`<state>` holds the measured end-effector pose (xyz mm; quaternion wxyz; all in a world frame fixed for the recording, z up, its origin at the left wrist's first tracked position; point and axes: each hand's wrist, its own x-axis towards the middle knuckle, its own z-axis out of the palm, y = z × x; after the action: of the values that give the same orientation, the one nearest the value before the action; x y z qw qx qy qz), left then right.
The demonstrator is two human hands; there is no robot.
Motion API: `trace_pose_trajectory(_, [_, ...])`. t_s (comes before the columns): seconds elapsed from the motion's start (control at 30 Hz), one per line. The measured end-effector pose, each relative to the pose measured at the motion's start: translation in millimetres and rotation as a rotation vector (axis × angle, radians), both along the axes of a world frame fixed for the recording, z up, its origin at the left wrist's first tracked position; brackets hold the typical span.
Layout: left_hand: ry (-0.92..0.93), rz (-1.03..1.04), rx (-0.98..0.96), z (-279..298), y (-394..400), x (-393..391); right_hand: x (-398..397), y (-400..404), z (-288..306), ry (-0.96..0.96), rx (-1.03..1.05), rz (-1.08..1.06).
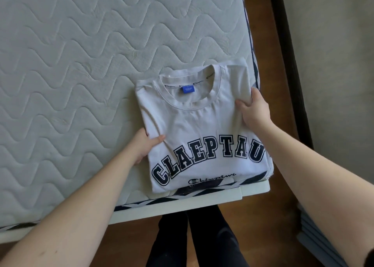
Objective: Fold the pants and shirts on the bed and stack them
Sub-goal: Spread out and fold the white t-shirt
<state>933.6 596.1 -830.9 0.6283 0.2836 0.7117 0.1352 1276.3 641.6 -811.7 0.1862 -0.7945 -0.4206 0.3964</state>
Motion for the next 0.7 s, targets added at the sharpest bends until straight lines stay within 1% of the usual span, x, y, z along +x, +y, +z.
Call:
trace_pose_trajectory(0.07, [0.000, 0.078, 0.026, -4.3, -10.2, 6.6, 0.2, 8.1, 1.3, -0.006, 0.009, -0.020])
trace_pose_trajectory(0.13, [-0.019, 0.160, 0.069, -7.0, -16.7, 9.8, 2.8, 8.0, 1.2, -0.029, -0.074, -0.022])
trace_pose_trajectory(0.2, [-0.098, 0.279, 0.070, -5.0, -25.3, 11.3, 7.1, -3.1, 4.0, -0.051, -0.186, 0.035])
trace_pose_trajectory(0.23, [-0.157, 0.311, 0.040, -1.7, -31.8, 11.3, 10.0, -12.9, 7.0, -0.055, -0.230, 0.080])
trace_pose_trajectory(0.27, [-0.202, 0.298, -0.001, 1.1, -39.0, 10.6, 13.7, -23.7, 9.7, -0.057, -0.269, 0.128])
trace_pose_trajectory(0.3, [-0.218, 0.233, -0.054, 4.7, -48.5, 9.0, 18.0, -37.1, 13.0, -0.057, -0.306, 0.172])
trace_pose_trajectory(0.4, [-0.209, -0.043, -0.148, 10.4, -78.1, 2.2, 30.6, -79.0, 18.2, -0.051, -0.429, 0.277])
trace_pose_trajectory(0.43, [-0.186, -0.083, -0.152, 10.3, -84.5, 0.4, 33.7, -92.0, 17.5, -0.049, -0.458, 0.285])
trace_pose_trajectory(0.47, [-0.154, -0.070, -0.143, 9.2, -89.2, -0.6, 35.8, -103.8, 15.3, -0.038, -0.461, 0.267])
trace_pose_trajectory(0.57, [-0.104, 0.118, -0.100, 8.2, -99.9, 0.2, 32.5, -131.7, 7.3, 0.024, -0.384, 0.115])
trace_pose_trajectory(0.63, [-0.054, 0.217, -0.049, 5.6, -108.0, 2.6, 24.4, -145.4, 3.8, 0.015, -0.359, 0.046])
trace_pose_trajectory(0.7, [0.007, 0.261, -0.012, 4.0, -117.0, 4.5, 15.4, -157.5, 0.6, -0.017, -0.346, -0.019])
